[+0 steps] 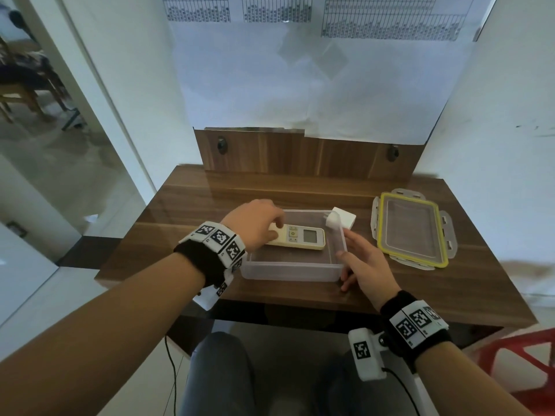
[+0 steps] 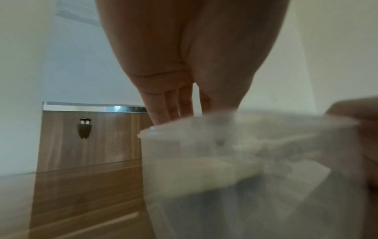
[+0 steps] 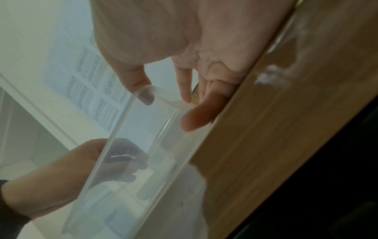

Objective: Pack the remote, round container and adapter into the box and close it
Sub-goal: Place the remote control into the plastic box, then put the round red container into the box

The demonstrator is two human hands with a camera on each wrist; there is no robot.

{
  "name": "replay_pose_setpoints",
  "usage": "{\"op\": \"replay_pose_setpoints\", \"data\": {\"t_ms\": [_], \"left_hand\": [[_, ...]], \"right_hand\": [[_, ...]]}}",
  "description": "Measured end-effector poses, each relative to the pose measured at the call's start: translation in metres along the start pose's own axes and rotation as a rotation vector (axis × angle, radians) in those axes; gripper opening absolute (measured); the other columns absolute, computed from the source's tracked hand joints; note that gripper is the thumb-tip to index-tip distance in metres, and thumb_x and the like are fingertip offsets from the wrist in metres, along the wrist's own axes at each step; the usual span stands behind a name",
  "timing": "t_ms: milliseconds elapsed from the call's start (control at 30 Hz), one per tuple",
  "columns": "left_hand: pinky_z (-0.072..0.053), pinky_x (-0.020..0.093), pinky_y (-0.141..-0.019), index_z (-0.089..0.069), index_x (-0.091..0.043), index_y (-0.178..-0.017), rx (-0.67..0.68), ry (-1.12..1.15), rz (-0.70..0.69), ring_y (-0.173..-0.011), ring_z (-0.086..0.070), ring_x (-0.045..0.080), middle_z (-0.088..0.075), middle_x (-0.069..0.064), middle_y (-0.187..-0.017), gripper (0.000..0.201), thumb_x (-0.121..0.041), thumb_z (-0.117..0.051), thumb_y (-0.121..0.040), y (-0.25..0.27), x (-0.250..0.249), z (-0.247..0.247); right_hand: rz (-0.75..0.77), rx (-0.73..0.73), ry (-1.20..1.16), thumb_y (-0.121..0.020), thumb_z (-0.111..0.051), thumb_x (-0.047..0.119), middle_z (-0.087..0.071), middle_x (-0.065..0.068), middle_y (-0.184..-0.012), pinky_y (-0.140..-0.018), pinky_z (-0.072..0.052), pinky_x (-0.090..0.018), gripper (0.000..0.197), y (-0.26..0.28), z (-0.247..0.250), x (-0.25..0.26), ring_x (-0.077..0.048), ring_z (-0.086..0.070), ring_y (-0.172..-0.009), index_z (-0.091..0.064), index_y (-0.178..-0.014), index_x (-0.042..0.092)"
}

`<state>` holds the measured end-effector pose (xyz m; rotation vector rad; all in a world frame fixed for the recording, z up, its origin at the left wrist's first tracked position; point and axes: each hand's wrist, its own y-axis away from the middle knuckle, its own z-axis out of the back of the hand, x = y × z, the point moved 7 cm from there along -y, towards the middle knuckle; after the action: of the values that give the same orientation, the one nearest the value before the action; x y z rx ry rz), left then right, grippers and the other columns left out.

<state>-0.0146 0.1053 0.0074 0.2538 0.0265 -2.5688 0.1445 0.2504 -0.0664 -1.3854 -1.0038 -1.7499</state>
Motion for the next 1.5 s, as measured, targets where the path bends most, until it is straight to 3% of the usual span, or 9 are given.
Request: {"op": "replay_pose_setpoints", "data": {"t_ms": [133, 267, 400, 567, 767, 967, 1167, 1300, 1500], "left_hand": [[-0.048, 0.026, -0.087, -0.067, -0.028, -0.103, -0.205, 0.193, 0.096, -0.097, -0.058, 0.007, -0.061, -0.011, -0.103, 0.012, -0.031, -0.064, -0.092, 0.023, 0.023, 0.035], [-0.046, 0.020, -0.079, -0.068, -0.028, -0.099, -0.401, 0.401, 0.298, -0.090, -0.060, 0.000, -0.066, -0.013, -0.096, 0.008, -0.030, -0.065, -0.091, 0.063, 0.070, 0.047], [-0.050, 0.034, -0.092, -0.065, -0.031, -0.108, -0.289, 0.462, 0.557, -0.104, -0.057, 0.007, -0.061, -0.010, -0.115, 0.018, -0.035, -0.066, -0.090, 0.096, 0.105, 0.008], [-0.043, 0.046, -0.106, -0.062, -0.033, -0.122, -0.161, 0.410, 0.582, -0.126, -0.051, 0.018, -0.048, -0.005, -0.140, 0.039, -0.041, -0.069, -0.085, 0.117, 0.113, -0.024], [-0.040, 0.036, -0.105, -0.059, -0.026, -0.128, -0.081, 0.399, 0.527, -0.124, -0.053, 0.019, -0.055, -0.001, -0.132, 0.052, -0.014, -0.076, -0.081, 0.123, 0.104, -0.026], [-0.045, 0.024, -0.090, -0.060, -0.032, -0.125, -0.261, 0.512, 0.324, -0.110, -0.054, 0.008, -0.056, -0.011, -0.122, 0.043, -0.029, -0.074, -0.084, 0.102, 0.059, 0.031], [-0.043, 0.027, -0.098, -0.059, -0.040, -0.119, 0.050, 0.341, 0.029, -0.111, -0.051, 0.011, -0.051, -0.007, -0.123, 0.044, -0.021, -0.073, -0.082, 0.057, -0.008, 0.041], [-0.045, 0.033, -0.101, -0.058, -0.034, -0.123, 0.259, 0.176, 0.017, -0.116, -0.051, 0.015, -0.054, -0.005, -0.128, 0.042, -0.023, -0.072, -0.085, 0.038, -0.019, 0.017], [-0.047, 0.029, -0.085, -0.062, -0.030, -0.120, 0.333, 0.006, 0.047, -0.106, -0.056, 0.015, -0.061, -0.006, -0.121, 0.039, -0.036, -0.074, -0.084, 0.020, -0.016, 0.001]], "right_hand": [[-0.009, -0.012, -0.014, -0.091, -0.058, 0.019, -0.061, 0.002, -0.113, -0.061, -0.053, -0.049, 0.051, 0.001, 0.000, 0.000, -0.024, -0.058, -0.061, -0.042, -0.134, 0.041], [-0.014, -0.020, -0.005, -0.091, -0.059, 0.019, -0.060, 0.006, -0.114, -0.059, -0.053, -0.045, 0.051, 0.000, 0.001, 0.001, -0.023, -0.058, -0.062, -0.043, -0.136, 0.037], [-0.025, -0.032, 0.005, -0.091, -0.058, 0.018, -0.059, 0.007, -0.112, -0.063, -0.054, -0.048, 0.051, 0.000, 0.001, 0.001, -0.025, -0.059, -0.065, -0.044, -0.136, 0.035], [-0.045, -0.059, -0.002, -0.090, -0.060, 0.020, -0.063, -0.008, -0.096, -0.068, -0.053, -0.054, 0.051, -0.001, 0.001, -0.001, -0.036, -0.057, -0.070, -0.046, -0.137, 0.034], [-0.042, -0.062, -0.020, -0.090, -0.059, 0.018, -0.063, -0.008, -0.096, -0.058, -0.053, -0.043, 0.052, -0.001, 0.001, -0.002, -0.032, -0.056, -0.068, -0.046, -0.138, 0.032], [-0.037, -0.070, -0.004, -0.090, -0.059, 0.018, -0.064, -0.011, -0.095, -0.068, -0.053, -0.056, 0.048, -0.001, 0.001, -0.001, -0.035, -0.056, -0.065, -0.048, -0.134, 0.036], [-0.024, -0.084, 0.015, -0.090, -0.060, 0.018, -0.066, -0.005, -0.099, -0.070, -0.053, -0.059, 0.051, 0.002, 0.002, 0.001, -0.030, -0.057, -0.062, -0.047, -0.137, 0.032], [-0.029, -0.082, 0.023, -0.090, -0.060, 0.019, -0.066, -0.019, -0.100, -0.070, -0.052, -0.062, 0.051, 0.002, 0.002, 0.000, -0.034, -0.056, -0.064, -0.047, -0.138, 0.031], [-0.019, -0.081, 0.027, -0.090, -0.060, 0.018, -0.066, -0.005, -0.096, -0.069, -0.052, -0.062, 0.051, 0.004, 0.001, 0.003, -0.032, -0.057, -0.062, -0.046, -0.137, 0.033]]}}
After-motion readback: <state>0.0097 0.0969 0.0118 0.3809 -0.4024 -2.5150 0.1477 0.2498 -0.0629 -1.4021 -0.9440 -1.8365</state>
